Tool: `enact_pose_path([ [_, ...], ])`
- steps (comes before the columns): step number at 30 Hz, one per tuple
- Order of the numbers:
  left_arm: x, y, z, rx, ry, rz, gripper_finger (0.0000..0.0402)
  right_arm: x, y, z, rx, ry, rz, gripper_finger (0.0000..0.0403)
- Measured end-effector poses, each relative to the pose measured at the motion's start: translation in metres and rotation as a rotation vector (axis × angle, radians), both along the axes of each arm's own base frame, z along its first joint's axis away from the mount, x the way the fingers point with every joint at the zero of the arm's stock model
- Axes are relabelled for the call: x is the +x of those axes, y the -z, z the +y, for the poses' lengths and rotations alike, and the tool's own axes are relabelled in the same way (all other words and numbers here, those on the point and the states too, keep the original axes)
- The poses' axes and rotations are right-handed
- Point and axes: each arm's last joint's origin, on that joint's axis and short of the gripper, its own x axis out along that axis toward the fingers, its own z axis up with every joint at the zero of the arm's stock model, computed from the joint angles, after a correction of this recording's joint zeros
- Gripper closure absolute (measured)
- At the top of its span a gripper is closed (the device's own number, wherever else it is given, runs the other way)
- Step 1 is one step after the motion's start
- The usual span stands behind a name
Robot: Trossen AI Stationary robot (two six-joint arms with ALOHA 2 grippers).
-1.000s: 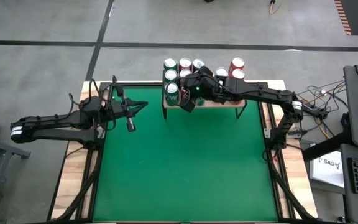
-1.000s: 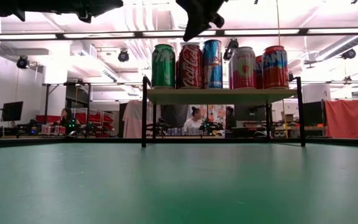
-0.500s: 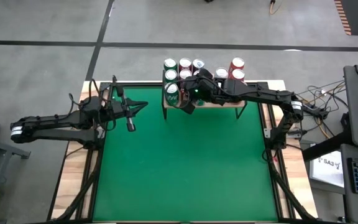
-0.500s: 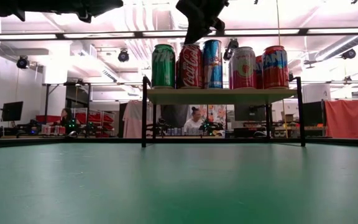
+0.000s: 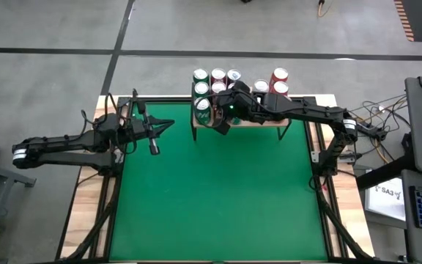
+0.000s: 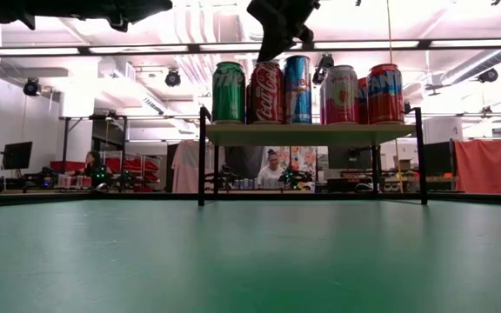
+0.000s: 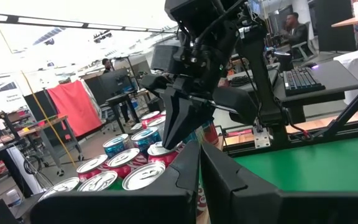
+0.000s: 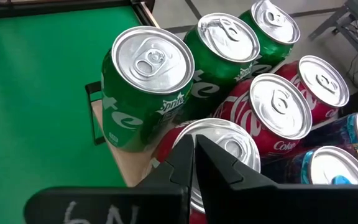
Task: Place canned beverage on shelf
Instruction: Adjust the soda cans on the shelf
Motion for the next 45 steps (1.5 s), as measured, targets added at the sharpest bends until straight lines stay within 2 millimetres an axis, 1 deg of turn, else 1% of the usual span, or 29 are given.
enact_pose_path([
  [6, 0.000, 0.000, 0.000, 0.000, 0.000, 0.000, 0.0402, 0.002, 0.001, 0.001, 0.003, -0.037, -0.012, 0.0394],
  [16, 0.000, 0.000, 0.000, 0.000, 0.000, 0.000, 0.0402, 0.005, -0.003, 0.000, -0.021, -0.034, -0.052, 0.0394],
  [30, 0.000, 0.001, 0.000, -0.001, 0.000, 0.007, 0.0402, 0.004, 0.001, -0.001, -0.030, -0.009, -0.031, 0.0394],
  [37, 0.000, 0.001, 0.000, -0.001, 0.000, 0.007, 0.0402, 0.005, 0.002, -0.001, -0.061, -0.037, -0.014, 0.0394],
  [39, 0.000, 0.001, 0.000, -0.001, 0.000, 0.006, 0.0402, 0.006, -0.002, 0.001, -0.080, -0.054, -0.031, 0.0394],
  [41, 0.000, 0.001, 0.000, -0.001, 0.000, 0.006, 0.0402, 0.005, -0.012, 0.007, -0.094, -0.075, -0.047, 0.0394],
  [45, 0.000, 0.001, 0.000, -0.001, 0.000, 0.008, 0.0402, -0.006, -0.032, 0.014, -0.085, -0.088, -0.041, 0.0394],
])
